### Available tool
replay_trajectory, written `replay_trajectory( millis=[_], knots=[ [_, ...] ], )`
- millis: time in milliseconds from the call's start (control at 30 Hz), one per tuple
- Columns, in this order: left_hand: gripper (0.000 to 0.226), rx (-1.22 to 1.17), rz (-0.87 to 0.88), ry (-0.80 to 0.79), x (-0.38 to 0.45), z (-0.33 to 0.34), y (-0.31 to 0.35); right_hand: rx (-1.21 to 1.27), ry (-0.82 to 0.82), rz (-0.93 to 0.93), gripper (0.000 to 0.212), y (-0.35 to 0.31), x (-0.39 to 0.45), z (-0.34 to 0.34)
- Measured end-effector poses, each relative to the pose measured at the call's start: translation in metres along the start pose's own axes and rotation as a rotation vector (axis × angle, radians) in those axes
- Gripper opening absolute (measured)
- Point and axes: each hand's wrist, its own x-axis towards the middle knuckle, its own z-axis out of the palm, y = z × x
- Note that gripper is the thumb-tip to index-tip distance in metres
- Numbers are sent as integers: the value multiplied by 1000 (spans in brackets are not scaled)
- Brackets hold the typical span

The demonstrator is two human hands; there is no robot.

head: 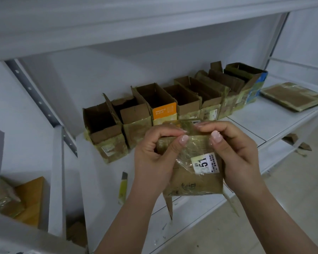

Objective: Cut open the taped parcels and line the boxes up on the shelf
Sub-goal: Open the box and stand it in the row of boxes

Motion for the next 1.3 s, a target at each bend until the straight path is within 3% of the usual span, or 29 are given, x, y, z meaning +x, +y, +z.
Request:
replay_trajectory(
  millis=[133, 233, 367, 433, 500, 600, 667, 767, 867, 967, 1067, 1167, 1233, 1300],
  knots=[
    [27, -27, -56, -48, 1, -3, -5, -92, 137, -69, 19, 3, -1, 2],
    [32, 114, -54, -11, 3, -2, -12, -156, 199, -118, 18, 8, -4, 8],
    [35, 112, -143, 57, 4, 4, -19, -319, 145, -261, 18, 11, -7, 13],
    [36, 103, -125, 83, 6, 0, -20, -353, 40, -278, 24, 11, -4, 9],
    [34, 153, -62, 37, 15, -11, -21, -383, -131, -219, 45, 8, 0, -5],
    [35, 192, -55, -181, 31, -36, -20, -496, -368, 36, 90, 1, 12, -41],
    [34, 76, -108, -368, 38, -49, -19, -594, -554, 214, 113, -8, 26, -61],
    [35, -154, -188, -554, 42, -54, -20, -598, -853, 405, 125, -17, 38, -75],
    [34, -284, -243, -602, 42, -51, -22, -466, -967, 479, 128, -18, 36, -78],
    [32, -191, -211, -492, 41, -47, -26, -451, -895, 498, 119, -13, 26, -71],
    [25, 122, -140, -225, 38, -41, -31, -612, -734, 489, 103, -4, 19, -59],
    [18, 287, -88, 66, 20, -30, -34, -815, -466, 519, 107, 4, 20, -46],
    [16, 338, -71, 119, 4, -17, -35, -882, -265, 596, 115, 10, 21, -37],
    [19, 309, -92, 40, -12, -4, -34, -896, -122, 621, 117, 12, 23, -29]
  ],
)
